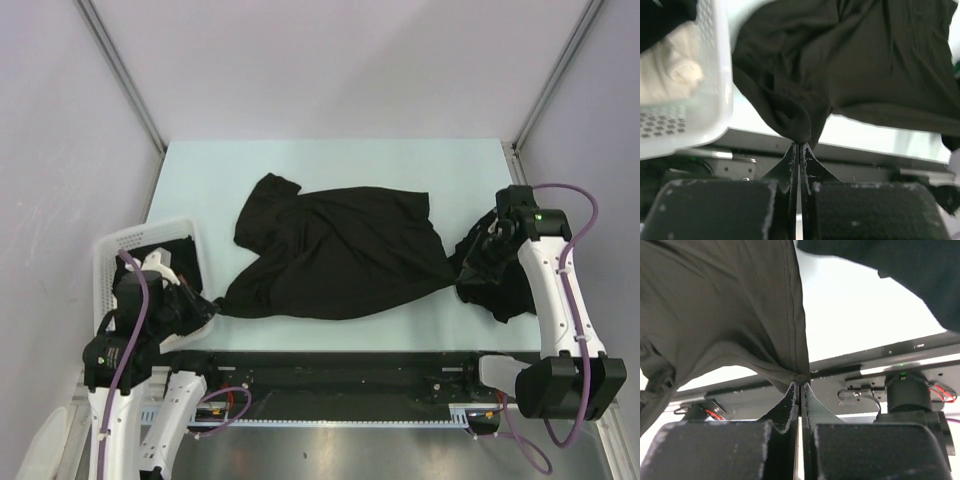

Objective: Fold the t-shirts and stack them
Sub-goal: Flatten the tshirt out

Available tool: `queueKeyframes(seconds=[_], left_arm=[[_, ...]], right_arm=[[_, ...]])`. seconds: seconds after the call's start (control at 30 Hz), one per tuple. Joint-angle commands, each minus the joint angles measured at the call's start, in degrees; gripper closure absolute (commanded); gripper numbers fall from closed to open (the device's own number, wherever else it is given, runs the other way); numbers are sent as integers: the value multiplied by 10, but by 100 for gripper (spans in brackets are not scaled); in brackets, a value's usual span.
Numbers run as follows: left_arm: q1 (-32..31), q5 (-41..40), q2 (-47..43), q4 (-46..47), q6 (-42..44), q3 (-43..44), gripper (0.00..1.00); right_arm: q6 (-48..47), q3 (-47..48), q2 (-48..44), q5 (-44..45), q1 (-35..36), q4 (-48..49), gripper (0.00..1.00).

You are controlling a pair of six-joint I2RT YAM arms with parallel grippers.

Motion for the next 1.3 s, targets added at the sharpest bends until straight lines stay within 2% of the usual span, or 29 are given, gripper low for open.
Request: queueKeyframes(seconds=[0.0,0.17,0.2,0.23,0.27,0.3,0.57,0.7,0.8,0.93,0.97,1.07,1.27], left_arm=[[2,49,3,-66,-1,15,100],[3,59,5,-108,42,22,100],[3,64,3,-108,38,22,100],[2,69,1,-107,33,23,100],[2,67,5,-106,29,28,92],[2,63,10,-104,29,30,86],[2,82,78,31,29,59,75],[2,55,117,105,41,72,73],[2,38,147,195,32,48,72],[-1,29,169,381,-26,-26,70],[-1,24,189,394,-45,-38,70],[-2,34,253,426,-33,-20,73],[-2,62,268,462,-24,7,73]], right_arm=[[-3,-25,-34,-29,2,-97,100],[-8,-65,-65,-54,2,-108,100],[-7,-71,-68,-61,3,-108,91],[-5,-74,-71,-64,4,-107,68],[-5,-75,-71,-57,7,-106,54],[-6,-75,-68,-51,7,-107,47],[7,-60,-37,-56,8,-30,44],[37,-48,-22,-70,13,32,45],[75,-45,-7,-77,41,102,46],[94,-39,37,-78,73,199,47],[95,-34,54,-80,76,215,47],[90,-19,91,-70,80,286,47],[28,31,178,-15,75,409,48]])
